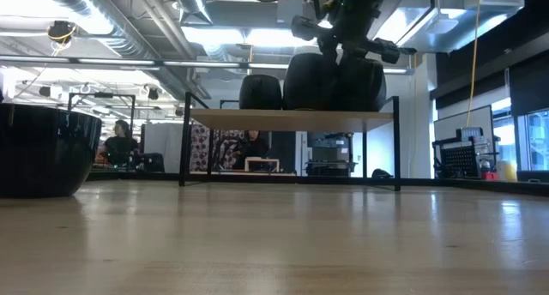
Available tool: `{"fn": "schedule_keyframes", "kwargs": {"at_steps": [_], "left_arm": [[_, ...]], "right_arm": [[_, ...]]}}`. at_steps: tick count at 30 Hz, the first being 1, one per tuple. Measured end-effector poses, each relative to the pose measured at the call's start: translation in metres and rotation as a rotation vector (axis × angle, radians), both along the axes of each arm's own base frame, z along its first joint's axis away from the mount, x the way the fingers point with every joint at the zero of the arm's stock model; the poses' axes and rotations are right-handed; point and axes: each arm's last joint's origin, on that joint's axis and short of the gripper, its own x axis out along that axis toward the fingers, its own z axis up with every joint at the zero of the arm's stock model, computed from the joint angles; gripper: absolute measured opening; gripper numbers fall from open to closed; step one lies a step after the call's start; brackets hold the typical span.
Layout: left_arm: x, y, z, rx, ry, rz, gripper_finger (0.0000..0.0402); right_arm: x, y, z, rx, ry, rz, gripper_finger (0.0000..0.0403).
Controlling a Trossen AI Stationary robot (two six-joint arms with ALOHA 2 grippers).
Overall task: Place coffee mugs
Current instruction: Put the orange mug on the shelf
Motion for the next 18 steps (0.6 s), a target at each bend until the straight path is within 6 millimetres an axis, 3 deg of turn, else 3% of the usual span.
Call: {"fn": "schedule_keyframes", "kwargs": {"at_steps": [18], "left_arm": [[0.0000,0.0000,-0.0002,0.000,0.001,0.000,0.0096]], "right_arm": [[0.0009,-0.0002,0.0010,-0.038,-0.003,-0.004,0.0089]]}}
